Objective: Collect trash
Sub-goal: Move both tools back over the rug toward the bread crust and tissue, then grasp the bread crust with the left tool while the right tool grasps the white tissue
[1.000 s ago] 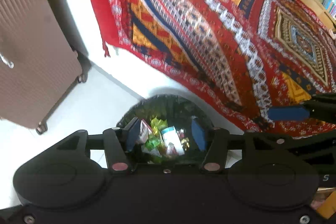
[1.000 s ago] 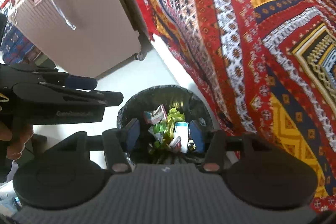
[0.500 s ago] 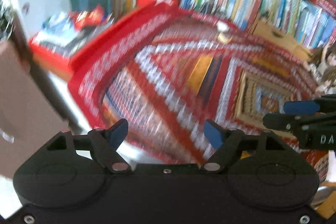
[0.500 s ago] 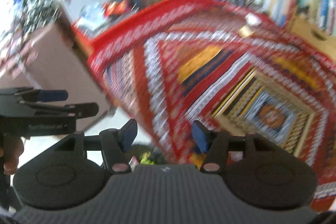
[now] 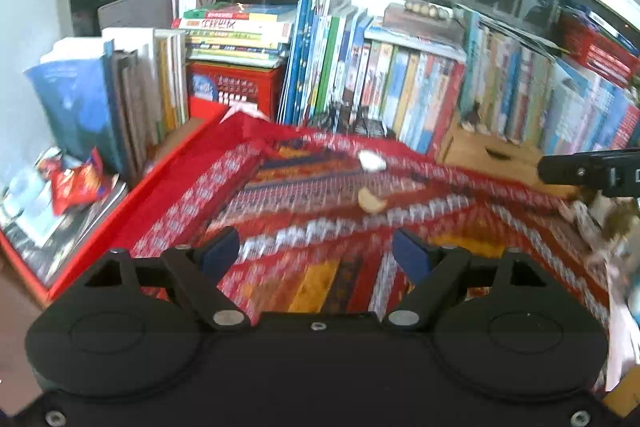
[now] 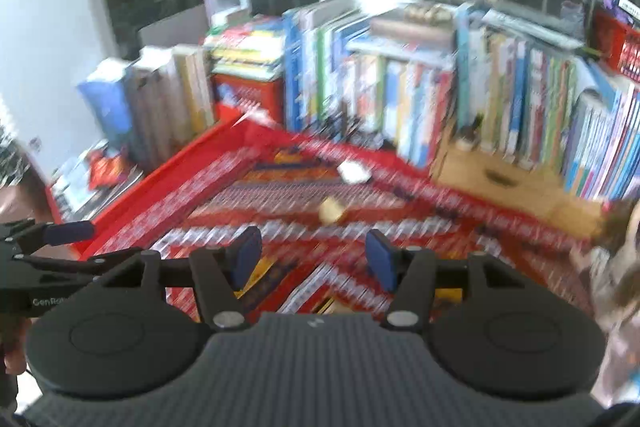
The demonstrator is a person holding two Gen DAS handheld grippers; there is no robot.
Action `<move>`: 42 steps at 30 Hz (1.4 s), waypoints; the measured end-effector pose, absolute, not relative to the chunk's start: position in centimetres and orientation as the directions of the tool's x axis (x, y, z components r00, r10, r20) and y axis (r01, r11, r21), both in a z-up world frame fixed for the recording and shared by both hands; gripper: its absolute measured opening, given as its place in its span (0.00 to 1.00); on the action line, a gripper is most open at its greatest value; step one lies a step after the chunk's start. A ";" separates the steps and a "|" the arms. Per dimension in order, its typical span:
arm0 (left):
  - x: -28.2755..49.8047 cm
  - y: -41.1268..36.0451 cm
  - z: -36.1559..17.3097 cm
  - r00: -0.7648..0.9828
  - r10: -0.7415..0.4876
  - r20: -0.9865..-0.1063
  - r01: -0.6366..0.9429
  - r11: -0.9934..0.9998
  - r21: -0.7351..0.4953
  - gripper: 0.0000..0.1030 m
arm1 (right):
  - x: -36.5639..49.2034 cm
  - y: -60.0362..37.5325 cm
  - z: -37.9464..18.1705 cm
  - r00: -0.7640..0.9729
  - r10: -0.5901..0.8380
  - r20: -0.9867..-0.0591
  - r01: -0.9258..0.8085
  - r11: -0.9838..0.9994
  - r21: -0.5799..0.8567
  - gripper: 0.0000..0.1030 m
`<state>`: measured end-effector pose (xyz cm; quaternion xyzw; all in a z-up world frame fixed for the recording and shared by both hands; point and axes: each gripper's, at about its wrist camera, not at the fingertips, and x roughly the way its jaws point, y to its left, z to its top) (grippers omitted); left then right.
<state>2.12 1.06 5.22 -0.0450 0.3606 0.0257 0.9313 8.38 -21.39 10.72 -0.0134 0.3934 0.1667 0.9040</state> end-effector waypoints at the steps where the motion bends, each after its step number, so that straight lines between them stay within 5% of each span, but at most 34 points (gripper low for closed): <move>1: 3.7 0.7 5.0 0.739 0.012 -0.673 -0.081 0.994 -0.072 0.81 | 9.9 -22.0 10.6 0.637 0.289 -0.715 -0.311 0.945 0.104 0.68; 16: 20.8 -6.0 -7.3 0.635 0.013 -0.773 -0.095 0.994 -0.061 0.79 | 29.1 -24.8 -0.2 0.454 0.357 -0.816 -0.489 0.866 0.106 0.68; 31: 28.3 -8.4 -17.7 0.573 0.042 -0.818 -0.083 0.997 -0.007 0.76 | 41.4 -17.4 -10.3 0.167 0.401 -0.901 -0.613 0.758 0.223 0.72; 32: 28.4 -8.4 -18.0 0.574 0.045 -0.817 -0.085 0.996 -0.005 0.74 | 41.9 -16.7 -11.0 0.145 0.389 -0.910 -0.620 0.752 0.223 0.73; 35: 28.7 -8.3 -18.8 0.565 0.022 -0.825 -0.088 0.995 -0.034 0.44 | 43.0 -15.3 -12.7 0.085 0.360 -0.929 -0.629 0.743 0.231 0.75; 42: 28.2 -7.8 -18.2 0.577 0.020 -0.817 -0.097 0.994 -0.044 0.34 | 44.8 -12.5 -15.8 0.046 0.291 -0.956 -0.594 0.778 0.208 0.75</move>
